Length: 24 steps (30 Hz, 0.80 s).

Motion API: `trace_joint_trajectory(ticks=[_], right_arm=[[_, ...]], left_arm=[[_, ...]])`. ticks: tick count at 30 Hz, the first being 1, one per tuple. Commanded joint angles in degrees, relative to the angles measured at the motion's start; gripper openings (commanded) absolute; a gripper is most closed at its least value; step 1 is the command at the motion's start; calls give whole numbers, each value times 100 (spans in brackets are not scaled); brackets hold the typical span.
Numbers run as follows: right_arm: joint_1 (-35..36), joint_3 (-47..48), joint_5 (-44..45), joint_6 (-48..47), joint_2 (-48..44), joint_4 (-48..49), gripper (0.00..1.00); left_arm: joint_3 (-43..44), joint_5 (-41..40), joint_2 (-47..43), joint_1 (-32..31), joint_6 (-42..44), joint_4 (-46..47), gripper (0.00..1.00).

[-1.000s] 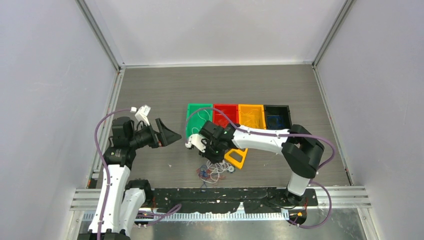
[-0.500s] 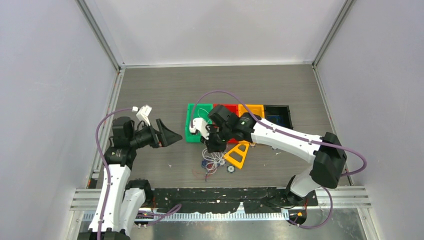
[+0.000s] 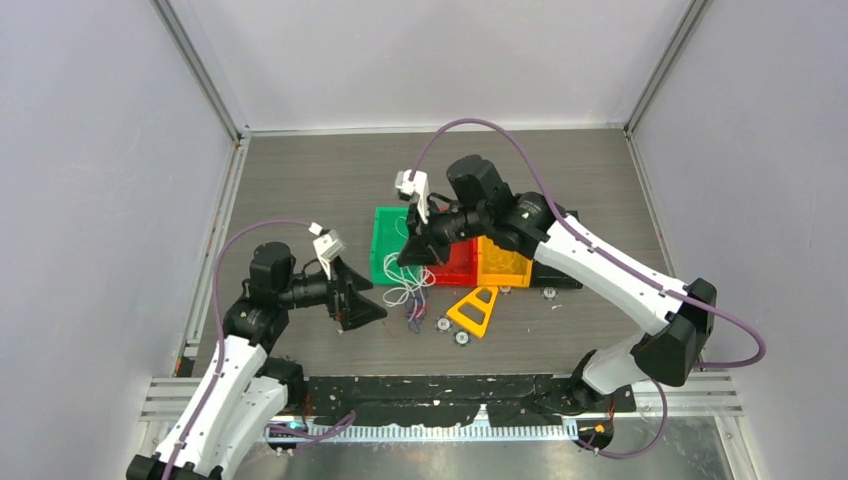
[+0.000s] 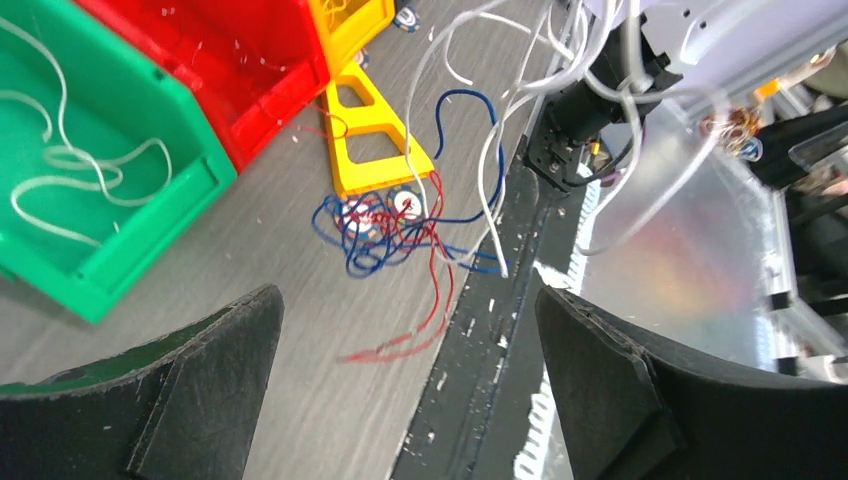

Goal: Untangle the cables

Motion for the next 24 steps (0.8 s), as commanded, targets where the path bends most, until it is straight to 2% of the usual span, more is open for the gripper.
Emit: trace_joint_trajectory(ticks=[1,7,8,9,10,13,16,18,20,21,24], right_arm=[[-193,683,-742,1016,70,581,5],[-278,1255,-1177,1955,436,1174,5],[-280,1342,-1190,2036,487,1260,5],[-315,1523,-1216,2183,577,1302,5],[-338,1599,-1236,2264,662,1406,6],[-649,1885,-1381,2654,753,1724,5],[-1045,2090,-1493,2870,809,1887,5],[-1342,2211,-1501,2876,838,1902,5],[-1583,2278,-1484,2902,852,1912,5],[-1715,2284,-1444,2904,853,1914,5],[-1884,2057,-1246,2908,751,2071,5]], left_arm=[[128,-555,-196,-520,228,1140,100],[-104,-1293,-184,-1326,-205,2074,99],[-129,-1295,-93,-1423,-197,2084,96],[-136,-1219,-27,-1458,-105,1996,90],[-124,-1087,23,-1456,95,1741,80],[16,-912,-37,-1387,1361,338,51],[29,-782,-344,-1036,2123,-712,34],[66,-703,-627,-732,2278,-826,19],[302,-945,-746,-666,2922,-1348,5],[481,-1052,-714,-665,3384,-1767,0],[947,-1253,-508,-657,4970,-3190,0]])
